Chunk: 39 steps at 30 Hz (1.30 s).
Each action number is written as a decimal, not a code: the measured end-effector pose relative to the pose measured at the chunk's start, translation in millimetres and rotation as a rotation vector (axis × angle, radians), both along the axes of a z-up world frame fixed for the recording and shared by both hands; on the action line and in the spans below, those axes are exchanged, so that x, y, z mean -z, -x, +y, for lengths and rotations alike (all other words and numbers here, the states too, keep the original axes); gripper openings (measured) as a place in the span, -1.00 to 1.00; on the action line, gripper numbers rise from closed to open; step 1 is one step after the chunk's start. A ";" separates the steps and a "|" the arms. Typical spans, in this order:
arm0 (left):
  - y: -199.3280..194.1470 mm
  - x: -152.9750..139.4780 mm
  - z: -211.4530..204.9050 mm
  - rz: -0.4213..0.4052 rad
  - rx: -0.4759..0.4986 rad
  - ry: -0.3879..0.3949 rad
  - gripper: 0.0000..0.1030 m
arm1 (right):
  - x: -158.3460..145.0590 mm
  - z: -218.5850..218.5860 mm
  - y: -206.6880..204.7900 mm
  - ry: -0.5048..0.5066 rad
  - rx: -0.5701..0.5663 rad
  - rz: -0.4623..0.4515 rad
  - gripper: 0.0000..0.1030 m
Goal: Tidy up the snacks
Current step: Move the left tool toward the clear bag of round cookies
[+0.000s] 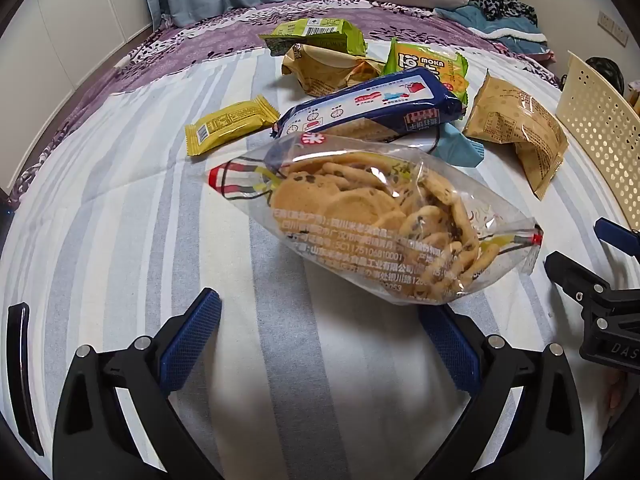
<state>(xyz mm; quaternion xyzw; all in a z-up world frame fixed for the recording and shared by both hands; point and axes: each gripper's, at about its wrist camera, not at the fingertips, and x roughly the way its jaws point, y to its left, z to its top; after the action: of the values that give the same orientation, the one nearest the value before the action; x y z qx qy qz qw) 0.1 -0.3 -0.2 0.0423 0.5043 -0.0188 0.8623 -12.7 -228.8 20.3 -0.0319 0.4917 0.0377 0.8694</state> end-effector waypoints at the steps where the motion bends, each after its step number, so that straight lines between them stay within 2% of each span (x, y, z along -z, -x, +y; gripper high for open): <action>1: 0.0 -0.1 -0.1 -0.001 0.000 0.003 0.95 | -0.2 0.0 0.2 0.000 0.000 -0.005 0.91; 39: 0.4 -0.7 1.3 -0.004 0.000 0.012 0.95 | -2.1 1.5 0.9 -0.002 -0.003 -0.008 0.91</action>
<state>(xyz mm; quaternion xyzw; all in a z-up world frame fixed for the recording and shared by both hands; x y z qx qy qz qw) -0.3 1.0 0.5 0.0370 0.5024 -0.0219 0.8636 -13.6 -227.2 22.4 -0.0319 0.4880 0.0395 0.8713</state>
